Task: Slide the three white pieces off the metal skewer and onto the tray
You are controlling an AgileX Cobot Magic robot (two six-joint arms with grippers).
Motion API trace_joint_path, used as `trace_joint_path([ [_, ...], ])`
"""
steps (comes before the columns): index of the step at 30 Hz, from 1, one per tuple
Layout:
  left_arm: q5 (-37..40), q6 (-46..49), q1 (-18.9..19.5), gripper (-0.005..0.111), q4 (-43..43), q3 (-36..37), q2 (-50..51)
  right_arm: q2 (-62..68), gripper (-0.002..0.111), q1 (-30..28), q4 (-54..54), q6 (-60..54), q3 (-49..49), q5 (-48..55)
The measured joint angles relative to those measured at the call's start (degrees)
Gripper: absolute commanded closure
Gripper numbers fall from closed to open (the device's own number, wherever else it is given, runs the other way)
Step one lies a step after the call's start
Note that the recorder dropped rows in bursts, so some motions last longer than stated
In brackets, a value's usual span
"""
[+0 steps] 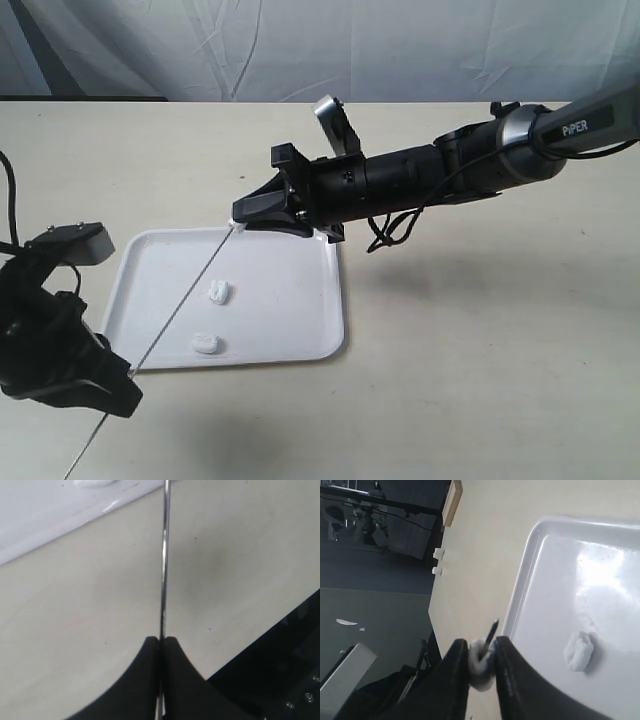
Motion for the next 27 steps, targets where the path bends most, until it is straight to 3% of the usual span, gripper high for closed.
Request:
trace_joint_path([
  [12, -1.6, 0.4, 0.0, 0.107, 0.5, 4.3, -0.5, 0.0, 0.091, -5.1, -0.3, 0.0, 0.0, -1.4],
  [15, -3.2, -0.8, 0.0, 0.107, 0.9, 4.2, -0.5, 0.0, 0.091, -4.3, -5.8, 0.3, 0.0, -4.2],
  [17, -3.7, -5.1, 0.0, 0.107, 6.4, 2.3, 0.2, 0.0, 0.091, -1.5, -13.2, 1.3, 1.2, -7.6],
  [19, -3.4, -10.4, 0.0, 0.107, 12.9, 0.0, 2.6, 0.0, 0.085, -0.1, -15.6, 2.6, 1.5, -8.2],
  [22, -0.9, -13.3, 0.0, 0.107, 15.0, -3.6, 6.6, 0.0, 0.055, 0.4, -16.2, 4.6, 1.5, -8.4],
  [27, 1.3, -13.9, 0.0, 0.107, 15.0, -9.3, 12.2, 0.0, 0.057, 0.4, -16.5, 5.2, 1.5, -5.8],
])
